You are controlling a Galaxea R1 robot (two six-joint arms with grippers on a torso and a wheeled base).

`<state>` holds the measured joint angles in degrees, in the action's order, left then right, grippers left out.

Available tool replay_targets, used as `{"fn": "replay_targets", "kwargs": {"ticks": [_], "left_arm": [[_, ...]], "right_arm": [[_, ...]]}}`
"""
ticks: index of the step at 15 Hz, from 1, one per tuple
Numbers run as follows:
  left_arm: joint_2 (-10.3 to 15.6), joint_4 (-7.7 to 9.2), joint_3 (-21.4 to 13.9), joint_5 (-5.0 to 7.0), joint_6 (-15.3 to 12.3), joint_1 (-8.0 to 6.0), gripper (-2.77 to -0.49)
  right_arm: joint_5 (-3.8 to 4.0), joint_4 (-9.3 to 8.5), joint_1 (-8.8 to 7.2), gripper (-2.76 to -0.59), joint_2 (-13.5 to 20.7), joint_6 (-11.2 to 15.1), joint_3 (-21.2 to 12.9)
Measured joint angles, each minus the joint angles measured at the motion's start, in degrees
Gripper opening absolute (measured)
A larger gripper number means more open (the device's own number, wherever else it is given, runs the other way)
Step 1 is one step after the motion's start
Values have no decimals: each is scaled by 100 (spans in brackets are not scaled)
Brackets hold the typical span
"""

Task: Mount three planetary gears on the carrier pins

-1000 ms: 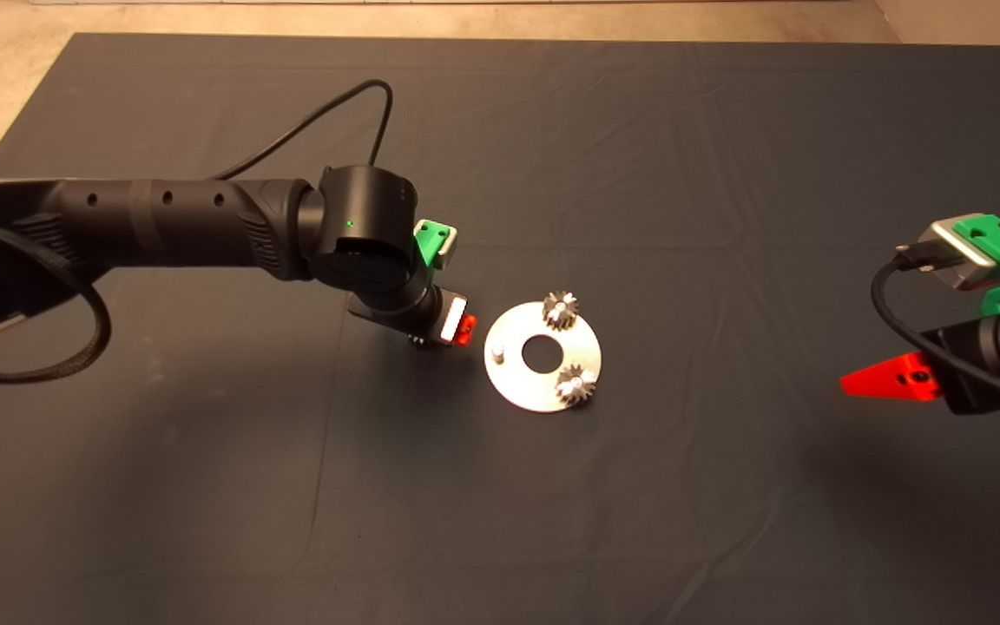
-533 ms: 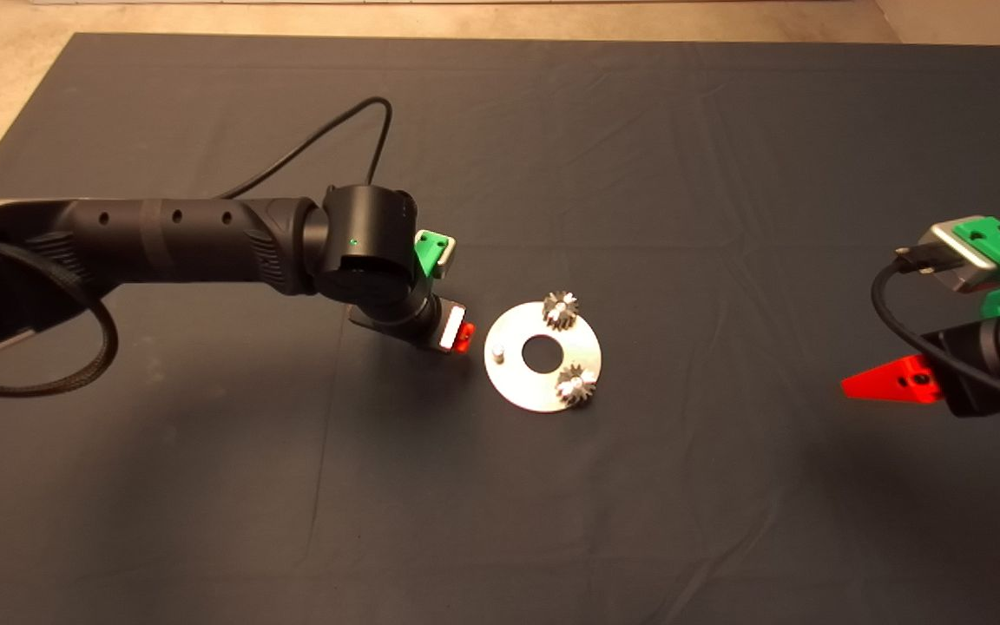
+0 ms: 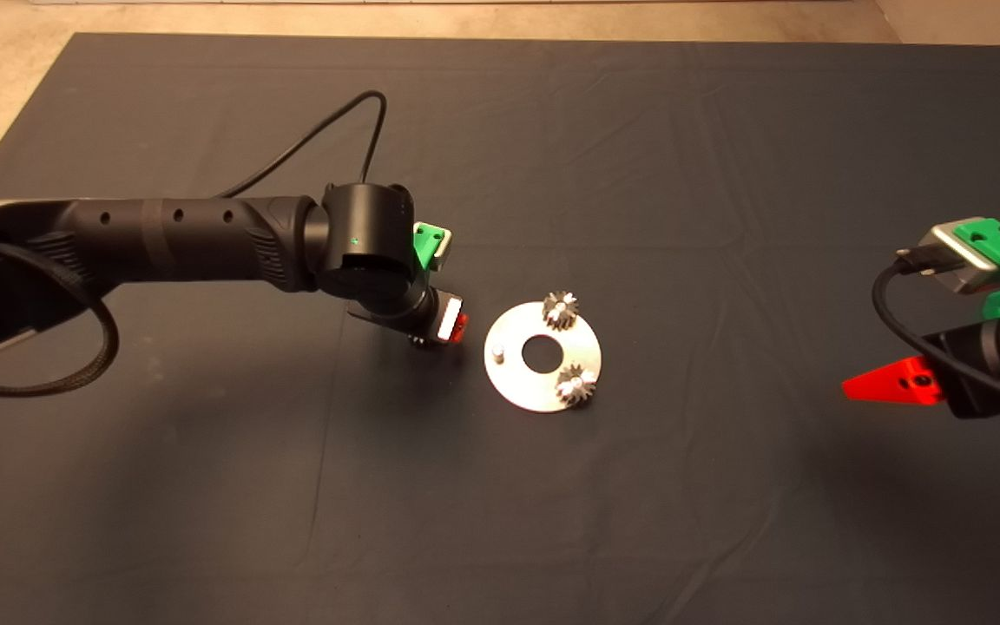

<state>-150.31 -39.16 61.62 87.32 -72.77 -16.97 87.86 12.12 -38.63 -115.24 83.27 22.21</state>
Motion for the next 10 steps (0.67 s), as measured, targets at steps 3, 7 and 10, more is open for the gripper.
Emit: {"fn": "replay_targets", "kwargs": {"ticks": [3, 7, 10], "left_arm": [[1, -6, 67, -82, 0, 1, -89], [1, -12, 108, -179, 2, 79, -104], [17, -15, 108, -249, 0, 94, -118]], "right_arm": [[-1, 0, 0, -100, 0, 0, -6], [1, -2, 0, -100, 0, 0, -11], [-1, -5, 0, -100, 2, 0, -11]]}}
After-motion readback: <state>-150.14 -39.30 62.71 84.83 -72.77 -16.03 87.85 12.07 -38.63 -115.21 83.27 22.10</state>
